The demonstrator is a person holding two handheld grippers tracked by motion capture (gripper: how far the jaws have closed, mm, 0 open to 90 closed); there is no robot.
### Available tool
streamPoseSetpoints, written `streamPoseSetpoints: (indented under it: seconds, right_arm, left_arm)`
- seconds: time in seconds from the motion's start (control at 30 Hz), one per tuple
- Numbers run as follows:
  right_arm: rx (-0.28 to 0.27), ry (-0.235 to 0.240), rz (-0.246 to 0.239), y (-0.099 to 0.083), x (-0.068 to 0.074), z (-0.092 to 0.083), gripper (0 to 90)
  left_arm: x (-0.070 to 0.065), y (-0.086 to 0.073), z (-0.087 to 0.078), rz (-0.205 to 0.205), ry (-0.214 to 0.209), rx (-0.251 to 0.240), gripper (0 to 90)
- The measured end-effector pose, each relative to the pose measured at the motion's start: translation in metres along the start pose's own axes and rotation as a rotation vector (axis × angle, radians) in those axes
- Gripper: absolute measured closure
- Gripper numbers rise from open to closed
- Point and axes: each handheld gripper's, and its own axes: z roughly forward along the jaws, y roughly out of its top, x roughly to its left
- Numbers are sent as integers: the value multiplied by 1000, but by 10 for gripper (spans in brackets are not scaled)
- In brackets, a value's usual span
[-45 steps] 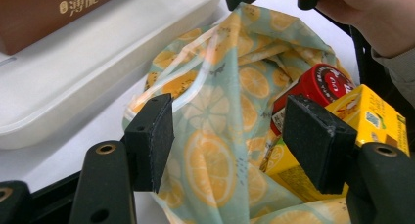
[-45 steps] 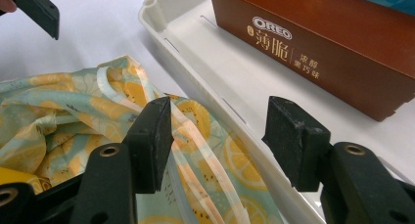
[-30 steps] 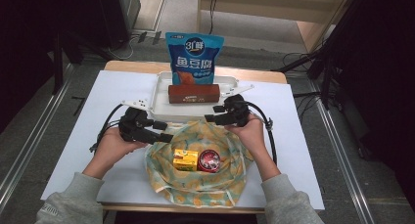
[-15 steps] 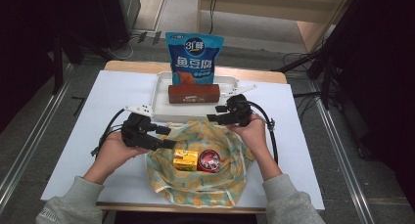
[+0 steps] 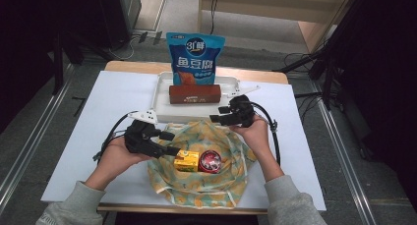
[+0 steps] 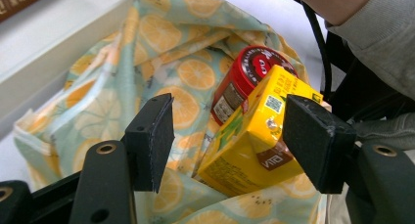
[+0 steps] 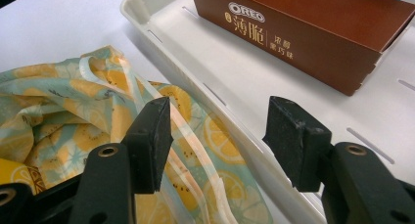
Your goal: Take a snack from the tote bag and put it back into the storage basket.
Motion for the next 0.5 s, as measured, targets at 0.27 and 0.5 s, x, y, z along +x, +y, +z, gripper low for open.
streamPoseSetpoints:
  seconds: [0.27, 0.5]
  right_arm:
    - [-5, 1, 12, -1, -2, -1, 440]
    - [-6, 2, 15, -1, -3, -1, 439]
  left_arm:
    - [-6, -2, 7, 13, -16, 10, 367]
    - [-12, -3, 9, 31, -28, 22, 368]
